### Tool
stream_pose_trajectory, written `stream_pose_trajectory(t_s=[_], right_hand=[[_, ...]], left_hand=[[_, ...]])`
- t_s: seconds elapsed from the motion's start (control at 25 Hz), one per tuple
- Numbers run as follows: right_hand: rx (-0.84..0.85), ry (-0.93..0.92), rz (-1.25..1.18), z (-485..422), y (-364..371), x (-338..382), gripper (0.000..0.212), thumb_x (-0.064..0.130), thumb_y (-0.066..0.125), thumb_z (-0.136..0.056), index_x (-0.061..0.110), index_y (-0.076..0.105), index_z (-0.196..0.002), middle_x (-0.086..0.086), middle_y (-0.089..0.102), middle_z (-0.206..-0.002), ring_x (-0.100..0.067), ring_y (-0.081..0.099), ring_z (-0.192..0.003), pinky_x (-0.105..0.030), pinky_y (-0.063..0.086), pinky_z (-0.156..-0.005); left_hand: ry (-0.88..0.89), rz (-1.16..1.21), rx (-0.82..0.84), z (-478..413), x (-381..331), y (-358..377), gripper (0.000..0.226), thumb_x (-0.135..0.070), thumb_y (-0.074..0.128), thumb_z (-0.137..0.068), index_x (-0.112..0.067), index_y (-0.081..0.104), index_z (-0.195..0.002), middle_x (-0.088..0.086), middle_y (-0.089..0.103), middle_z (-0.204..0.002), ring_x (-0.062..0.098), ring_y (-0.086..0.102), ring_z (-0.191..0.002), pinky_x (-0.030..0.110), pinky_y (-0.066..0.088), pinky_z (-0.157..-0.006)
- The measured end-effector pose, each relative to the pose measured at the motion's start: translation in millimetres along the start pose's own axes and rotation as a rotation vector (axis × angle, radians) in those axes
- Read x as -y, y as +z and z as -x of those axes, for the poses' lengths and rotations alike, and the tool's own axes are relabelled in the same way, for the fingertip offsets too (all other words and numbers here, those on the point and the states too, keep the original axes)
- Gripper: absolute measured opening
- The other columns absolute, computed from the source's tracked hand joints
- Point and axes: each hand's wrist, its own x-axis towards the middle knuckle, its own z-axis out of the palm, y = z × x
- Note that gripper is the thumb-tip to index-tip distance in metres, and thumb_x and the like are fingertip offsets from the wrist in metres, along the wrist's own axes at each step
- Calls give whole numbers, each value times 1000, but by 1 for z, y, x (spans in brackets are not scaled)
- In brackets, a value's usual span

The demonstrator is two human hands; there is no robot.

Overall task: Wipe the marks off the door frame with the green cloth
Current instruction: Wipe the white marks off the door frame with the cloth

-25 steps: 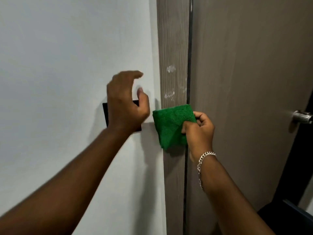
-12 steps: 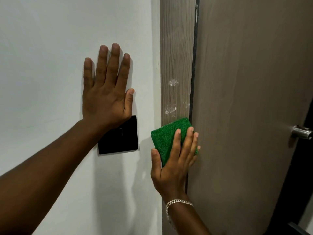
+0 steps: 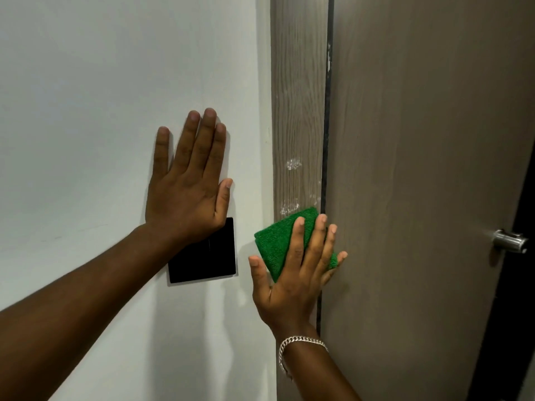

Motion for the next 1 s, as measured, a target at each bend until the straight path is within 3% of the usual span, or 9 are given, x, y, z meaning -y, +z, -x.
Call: stream_pose_trajectory(t_s=[0.12, 0.16, 0.32, 0.52, 0.68, 0.88, 1.0], right_hand=[[59, -288, 78, 12, -7, -30, 83, 67, 39, -91, 23, 11, -155, -3, 2, -166, -32, 6, -153, -66, 13, -119], [59, -304, 75, 10, -9, -36, 82, 66, 40, -91, 24, 10, -155, -2, 2, -166, -32, 7, -153, -67, 15, -118], [-15, -97, 4, -18, -5, -8, 81, 65, 40, -91, 20, 18, -154, -7, 7, -166, -34, 11, -153, -60, 6, -122], [48, -312, 86, -7, -14, -34, 85, 68, 41, -90, 22, 12, -155, -5, 2, -167, -33, 8, -153, -64, 11, -120], [-8, -67, 79, -39, -12, -5, 86, 69, 37, -90, 16, 16, -155, -12, 7, -165, -33, 7, -153, -59, -3, -122], [64, -197, 103, -24, -21, -19, 90, 72, 33, -90, 14, 9, -154, -13, 0, -165, -35, 1, -153, -61, 1, -122], [59, -89, 88, -46, -23, -4, 90, 74, 24, -89, 14, 9, -155, -15, 3, -165, -33, -1, -154, -58, -7, -122]], left_hand=[[-8, 6, 7, 1, -2, 0, 77, -43, 27, -94, -9, -2, -156, 13, -1, -168, 28, -3, -155, 54, -1, -123], [-11, 5, 6, 1, -2, -1, 77, -43, 27, -94, -9, -2, -156, 13, -1, -168, 28, -3, -155, 54, -1, -123], [-10, 8, 0, 0, -1, -2, 77, -43, 27, -93, -8, 0, -156, 13, 0, -168, 28, -2, -155, 55, 2, -124], [-16, 22, -4, 0, -2, -2, 77, -43, 28, -93, -9, 1, -157, 13, 2, -168, 27, -1, -155, 54, 3, -124], [-21, 29, -3, 1, -1, -1, 77, -44, 27, -93, -9, 1, -157, 12, 2, -168, 27, -1, -155, 54, 3, -124], [-25, 21, 1, 0, -1, -1, 77, -45, 26, -93, -10, 1, -157, 12, 1, -168, 27, -1, -155, 54, 2, -124], [-29, 28, 3, -1, 0, -1, 77, -46, 25, -93, -10, 1, -157, 11, 0, -168, 27, -2, -155, 53, 1, -124]])
